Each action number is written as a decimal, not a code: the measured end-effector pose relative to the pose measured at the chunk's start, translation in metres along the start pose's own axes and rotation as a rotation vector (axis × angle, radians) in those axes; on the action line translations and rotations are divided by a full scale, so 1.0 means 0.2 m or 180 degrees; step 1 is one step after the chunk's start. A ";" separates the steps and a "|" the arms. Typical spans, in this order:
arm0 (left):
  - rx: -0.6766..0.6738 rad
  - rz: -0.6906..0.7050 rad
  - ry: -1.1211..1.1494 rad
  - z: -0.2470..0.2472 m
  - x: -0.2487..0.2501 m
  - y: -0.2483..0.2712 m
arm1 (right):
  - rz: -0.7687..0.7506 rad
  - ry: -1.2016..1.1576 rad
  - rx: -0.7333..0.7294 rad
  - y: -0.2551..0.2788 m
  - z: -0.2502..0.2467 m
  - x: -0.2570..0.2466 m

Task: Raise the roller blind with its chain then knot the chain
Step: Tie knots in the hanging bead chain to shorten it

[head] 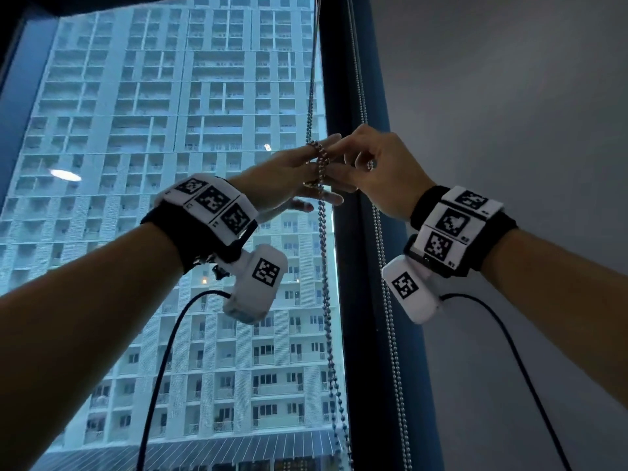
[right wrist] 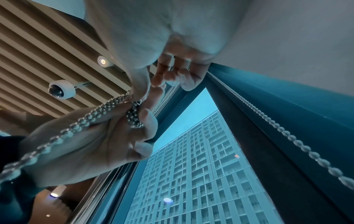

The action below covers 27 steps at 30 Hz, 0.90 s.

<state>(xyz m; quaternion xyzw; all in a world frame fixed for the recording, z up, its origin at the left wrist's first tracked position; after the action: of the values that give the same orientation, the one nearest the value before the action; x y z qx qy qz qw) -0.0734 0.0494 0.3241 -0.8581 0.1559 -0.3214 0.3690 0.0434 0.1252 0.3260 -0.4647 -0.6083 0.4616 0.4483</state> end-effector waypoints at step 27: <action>0.0135 0.0279 0.0961 0.00 0.01 0.06 | -0.0095 -0.0118 -0.0760 -0.13 -0.03 -0.09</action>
<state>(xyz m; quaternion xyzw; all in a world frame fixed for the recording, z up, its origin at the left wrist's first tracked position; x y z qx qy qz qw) -0.0714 0.0401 0.3163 -0.7844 0.2400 -0.4335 0.3731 0.0482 0.1047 0.3506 -0.4970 -0.6740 0.3876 0.3853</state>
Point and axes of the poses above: each hand's wrist, its own y-axis away from the middle knuckle, its own z-axis out of the palm, x = y × z, the point moved 5 cm from there along -y, towards the middle knuckle, and after that the axes turned 2 degrees about x, right-handed, at the moved point
